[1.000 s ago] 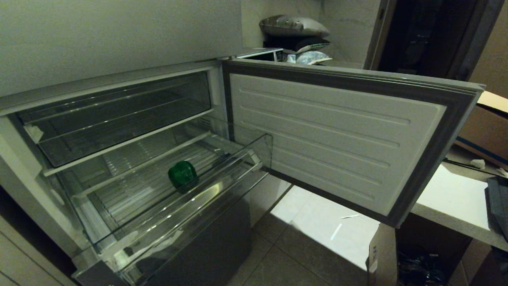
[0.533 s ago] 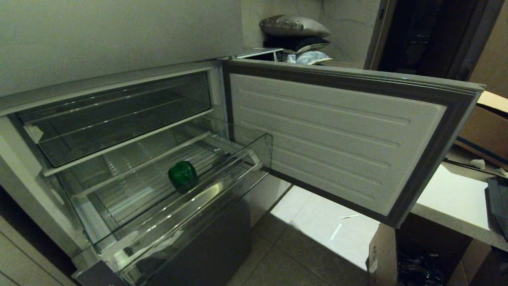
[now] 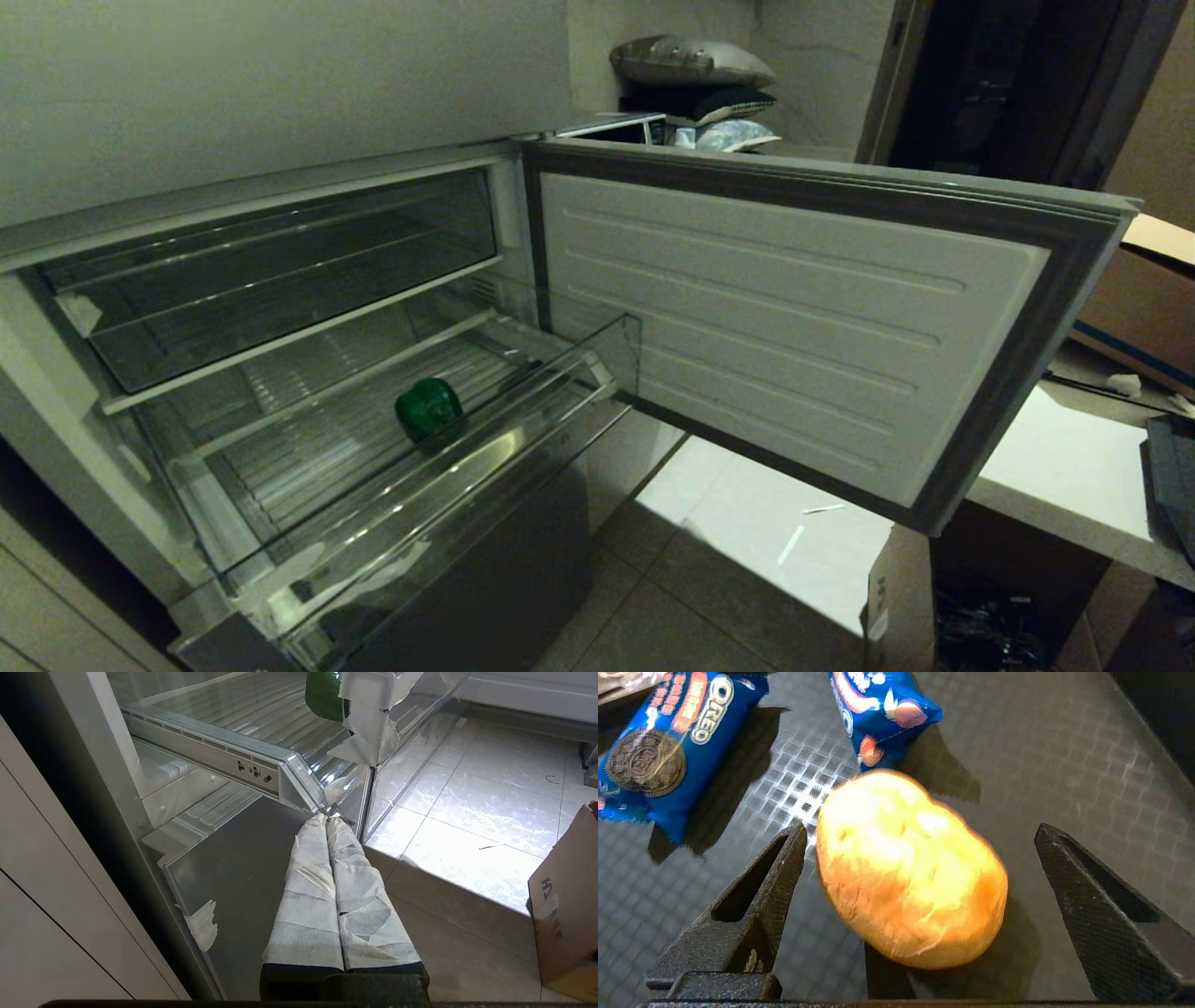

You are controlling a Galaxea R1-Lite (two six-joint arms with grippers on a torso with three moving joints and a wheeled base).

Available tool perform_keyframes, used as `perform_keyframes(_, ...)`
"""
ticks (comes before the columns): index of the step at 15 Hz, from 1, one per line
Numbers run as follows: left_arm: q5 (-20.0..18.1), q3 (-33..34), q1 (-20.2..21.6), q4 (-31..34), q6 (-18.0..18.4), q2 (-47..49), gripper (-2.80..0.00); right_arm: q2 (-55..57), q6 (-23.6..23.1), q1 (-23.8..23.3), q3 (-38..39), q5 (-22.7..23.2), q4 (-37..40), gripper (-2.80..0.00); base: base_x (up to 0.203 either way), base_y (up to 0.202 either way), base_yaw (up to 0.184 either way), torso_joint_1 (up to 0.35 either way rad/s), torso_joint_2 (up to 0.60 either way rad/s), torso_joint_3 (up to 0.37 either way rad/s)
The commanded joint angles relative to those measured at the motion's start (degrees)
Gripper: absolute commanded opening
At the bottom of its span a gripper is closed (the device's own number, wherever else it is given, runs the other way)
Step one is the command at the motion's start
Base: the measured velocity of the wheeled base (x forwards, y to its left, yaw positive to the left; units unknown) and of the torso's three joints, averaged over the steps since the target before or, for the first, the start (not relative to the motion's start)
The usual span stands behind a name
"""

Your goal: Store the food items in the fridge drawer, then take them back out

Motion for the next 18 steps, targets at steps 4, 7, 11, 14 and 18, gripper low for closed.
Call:
perform_keyframes(4,0.03,0.00,0.00,-0.02,-0.02,-0.01,-2.80,2.29,0.02,-0.06,-0.53,0.53,-0.15,0.00,0.000,0.000,0.000,0.000,0.00,0.000)
perform_keyframes(7,0.03,0.00,0.00,-0.02,-0.02,-0.01,-2.80,2.16,0.11,-0.06,-0.48,1.34,-0.06,-2.80,0.000,0.000,0.000,0.000,0.00,0.000)
perform_keyframes(11,0.03,0.00,0.00,-0.02,-0.02,-0.01,-2.80,0.24,0.25,-0.10,-0.11,2.28,2.01,-2.80,0.000,0.000,0.000,0.000,0.00,0.000)
perform_keyframes(14,0.03,0.00,0.00,-0.02,-0.02,-0.01,-2.80,-9.06,0.27,-0.13,3.91,4.94,3.55,-2.80,0.000,0.000,0.000,0.000,0.00,0.000)
perform_keyframes(18,0.03,0.00,0.00,-0.02,-0.02,-0.01,-2.80,-33.00,-1.48,3.27,19.62,9.05,4.31,-2.80,0.000,0.000,0.000,0.000,0.00,0.000)
